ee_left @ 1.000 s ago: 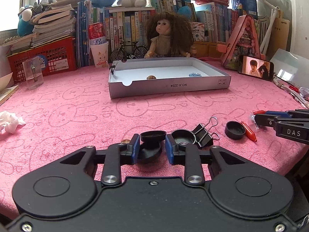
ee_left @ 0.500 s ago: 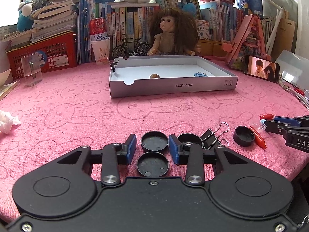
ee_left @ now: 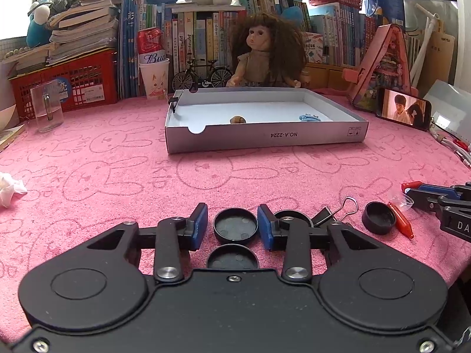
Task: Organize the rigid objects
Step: 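Carry the black lid and blue hair clip over the white tray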
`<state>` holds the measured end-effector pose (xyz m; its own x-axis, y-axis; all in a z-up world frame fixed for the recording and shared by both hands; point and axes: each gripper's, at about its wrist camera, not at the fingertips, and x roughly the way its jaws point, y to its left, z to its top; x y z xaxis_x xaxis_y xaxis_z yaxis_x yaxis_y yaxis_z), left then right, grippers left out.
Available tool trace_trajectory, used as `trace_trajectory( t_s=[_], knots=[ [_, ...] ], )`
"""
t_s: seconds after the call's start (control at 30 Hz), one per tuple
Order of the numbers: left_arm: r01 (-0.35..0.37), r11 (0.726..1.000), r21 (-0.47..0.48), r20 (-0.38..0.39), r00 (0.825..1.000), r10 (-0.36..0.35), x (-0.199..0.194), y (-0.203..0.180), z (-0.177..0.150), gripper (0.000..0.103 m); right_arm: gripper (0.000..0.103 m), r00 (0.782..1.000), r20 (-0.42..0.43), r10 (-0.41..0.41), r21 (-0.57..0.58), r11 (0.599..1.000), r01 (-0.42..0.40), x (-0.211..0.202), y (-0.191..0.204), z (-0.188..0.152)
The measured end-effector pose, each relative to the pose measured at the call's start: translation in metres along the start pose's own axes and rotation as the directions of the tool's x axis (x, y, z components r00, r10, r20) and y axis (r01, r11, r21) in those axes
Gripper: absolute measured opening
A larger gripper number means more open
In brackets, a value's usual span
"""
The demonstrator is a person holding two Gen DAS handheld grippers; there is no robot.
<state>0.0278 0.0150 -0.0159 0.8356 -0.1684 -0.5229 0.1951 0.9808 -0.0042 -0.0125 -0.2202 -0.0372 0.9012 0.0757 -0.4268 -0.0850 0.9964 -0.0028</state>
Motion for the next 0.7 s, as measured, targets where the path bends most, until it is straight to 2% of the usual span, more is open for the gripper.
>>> trace_trajectory(
  t_s=[0.4, 0.7],
  knots=[
    [-0.009, 1.0, 0.003, 0.038, 0.999, 0.009, -0.009, -0.004, 0.006, 0.03, 0.02, 0.999, 0.041, 0.013, 0.004, 1.0, -0.013, -0.007, 0.002, 0.013],
    [-0.014, 1.0, -0.023, 0.028, 1.0, 0.014, -0.004, 0.0, 0.023, 0.03, 0.02, 0.999, 0.048, -0.014, 0.04, 0.999, 0.012, 0.006, -0.002, 0.034]
  ],
)
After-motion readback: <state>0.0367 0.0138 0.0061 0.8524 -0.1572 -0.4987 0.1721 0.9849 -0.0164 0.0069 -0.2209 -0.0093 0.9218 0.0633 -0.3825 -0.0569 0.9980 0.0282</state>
